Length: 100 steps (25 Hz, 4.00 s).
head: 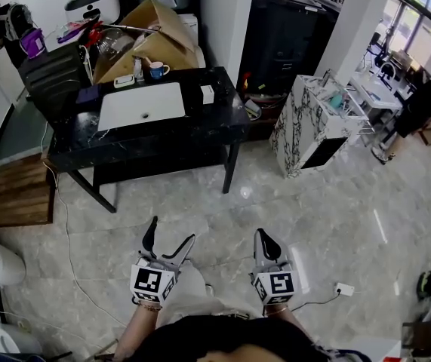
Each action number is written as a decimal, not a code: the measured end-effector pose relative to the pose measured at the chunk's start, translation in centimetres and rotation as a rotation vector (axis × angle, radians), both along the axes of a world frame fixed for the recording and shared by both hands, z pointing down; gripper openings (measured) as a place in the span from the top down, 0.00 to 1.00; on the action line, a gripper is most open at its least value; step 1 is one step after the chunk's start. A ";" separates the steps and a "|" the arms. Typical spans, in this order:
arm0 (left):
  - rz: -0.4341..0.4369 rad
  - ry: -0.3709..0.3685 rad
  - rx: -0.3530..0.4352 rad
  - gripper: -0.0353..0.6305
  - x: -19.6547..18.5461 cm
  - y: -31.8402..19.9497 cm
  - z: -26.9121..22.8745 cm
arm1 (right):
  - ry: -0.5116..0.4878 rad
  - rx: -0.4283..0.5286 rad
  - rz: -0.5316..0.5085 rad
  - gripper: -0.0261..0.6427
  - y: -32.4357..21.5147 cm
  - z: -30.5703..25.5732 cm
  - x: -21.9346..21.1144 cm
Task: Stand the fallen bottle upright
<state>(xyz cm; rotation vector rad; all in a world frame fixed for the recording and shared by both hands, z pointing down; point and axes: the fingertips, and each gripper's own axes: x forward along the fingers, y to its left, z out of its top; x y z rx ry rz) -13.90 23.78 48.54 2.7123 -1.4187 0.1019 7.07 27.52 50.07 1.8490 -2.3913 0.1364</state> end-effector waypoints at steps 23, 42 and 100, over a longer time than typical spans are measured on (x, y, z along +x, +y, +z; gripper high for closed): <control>0.029 -0.033 0.009 0.32 2.5 -14.1 0.5 | -0.011 0.001 0.040 0.95 -14.0 0.2 3.0; 0.131 -0.008 0.040 0.32 4.3 -39.0 -2.2 | -0.019 0.006 0.094 0.95 -38.2 -1.2 4.2; 0.794 -1.156 -0.539 0.68 23.6 -65.9 11.4 | -0.088 -0.056 0.321 0.95 -44.3 0.1 16.7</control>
